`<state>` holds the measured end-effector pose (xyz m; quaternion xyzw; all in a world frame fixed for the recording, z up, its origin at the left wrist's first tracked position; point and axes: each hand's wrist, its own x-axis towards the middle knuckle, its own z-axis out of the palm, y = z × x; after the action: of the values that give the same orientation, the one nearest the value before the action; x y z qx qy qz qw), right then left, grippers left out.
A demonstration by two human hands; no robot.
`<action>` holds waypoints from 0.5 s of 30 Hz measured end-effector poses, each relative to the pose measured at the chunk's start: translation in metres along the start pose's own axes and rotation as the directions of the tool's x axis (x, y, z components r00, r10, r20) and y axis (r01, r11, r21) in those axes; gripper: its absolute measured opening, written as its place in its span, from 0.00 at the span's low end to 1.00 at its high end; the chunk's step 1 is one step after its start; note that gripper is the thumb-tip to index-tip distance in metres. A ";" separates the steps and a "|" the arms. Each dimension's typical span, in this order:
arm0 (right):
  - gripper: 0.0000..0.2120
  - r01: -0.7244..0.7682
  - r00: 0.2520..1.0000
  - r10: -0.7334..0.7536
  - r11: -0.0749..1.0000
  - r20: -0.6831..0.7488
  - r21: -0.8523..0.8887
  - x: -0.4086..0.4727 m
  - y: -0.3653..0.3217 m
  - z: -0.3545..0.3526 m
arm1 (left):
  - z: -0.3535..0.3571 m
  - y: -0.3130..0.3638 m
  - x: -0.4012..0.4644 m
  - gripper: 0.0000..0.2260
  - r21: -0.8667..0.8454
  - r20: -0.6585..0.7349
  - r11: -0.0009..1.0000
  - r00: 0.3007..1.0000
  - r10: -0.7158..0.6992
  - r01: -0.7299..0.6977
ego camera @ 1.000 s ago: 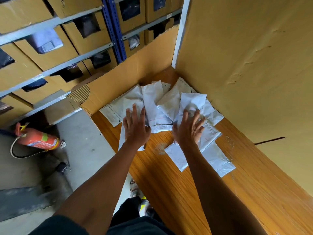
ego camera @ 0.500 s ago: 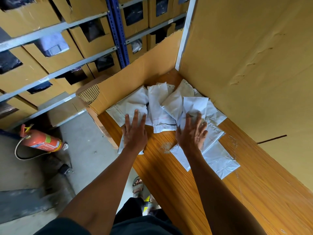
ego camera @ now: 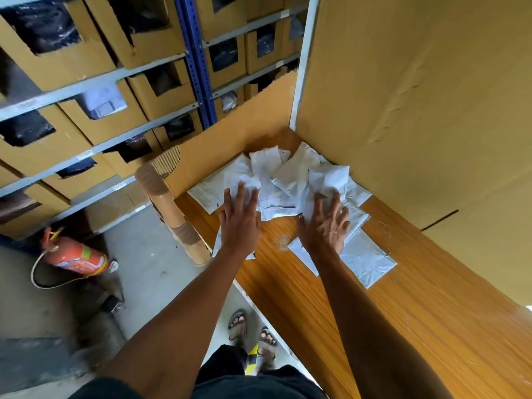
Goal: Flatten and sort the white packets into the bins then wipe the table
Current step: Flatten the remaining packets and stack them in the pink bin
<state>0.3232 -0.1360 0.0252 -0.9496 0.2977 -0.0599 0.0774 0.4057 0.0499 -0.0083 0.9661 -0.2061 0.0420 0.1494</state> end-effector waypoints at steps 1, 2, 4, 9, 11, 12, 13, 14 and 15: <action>0.38 -0.002 1.000 0.002 1.000 -0.004 0.009 -0.004 0.002 -0.005 | -0.006 0.008 -0.002 0.36 0.008 -0.005 1.000 1.000 0.020 -0.020; 0.38 -0.004 1.000 0.004 1.000 -0.008 0.021 -0.007 0.003 -0.011 | -0.011 0.015 -0.004 0.37 0.015 -0.007 0.999 0.999 0.040 -0.040; 0.38 -0.018 1.000 0.018 0.999 -0.016 0.046 -0.014 0.008 -0.021 | -0.020 0.032 -0.008 0.37 0.005 -0.007 0.996 0.996 0.088 -0.088; 0.37 -0.058 0.996 0.062 0.997 -0.062 0.057 -0.047 0.029 -0.041 | -0.034 0.075 -0.023 0.32 -0.084 -0.002 0.970 0.974 0.227 -0.226; 0.37 -0.103 0.990 0.107 0.993 -0.091 0.052 -0.064 0.037 -0.047 | -0.038 0.088 -0.032 0.31 -0.096 -0.012 0.948 0.952 0.305 -0.304; 0.37 -0.125 0.986 0.129 0.991 -0.106 0.048 -0.073 0.042 -0.050 | -0.039 0.093 -0.036 0.31 -0.104 -0.019 0.933 0.939 0.344 -0.344; 0.37 -0.146 0.982 0.150 0.988 -0.118 0.046 -0.081 0.045 -0.053 | -0.040 0.098 -0.040 0.31 -0.115 -0.020 0.919 0.926 0.378 -0.377; 0.37 -0.173 0.975 0.178 0.984 -0.130 0.044 -0.092 0.050 -0.057 | -0.042 0.104 -0.046 0.31 -0.127 -0.019 0.902 0.911 0.413 -0.412; 0.37 -0.200 0.969 0.203 0.979 -0.140 0.039 -0.103 0.053 -0.060 | -0.043 0.109 -0.051 0.31 -0.133 -0.020 0.886 0.895 0.445 -0.443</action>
<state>0.2003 -0.1270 0.0677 -0.9067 0.3967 -0.1233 0.0730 0.3133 -0.0117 0.0551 0.8814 -0.4248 0.0560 0.1991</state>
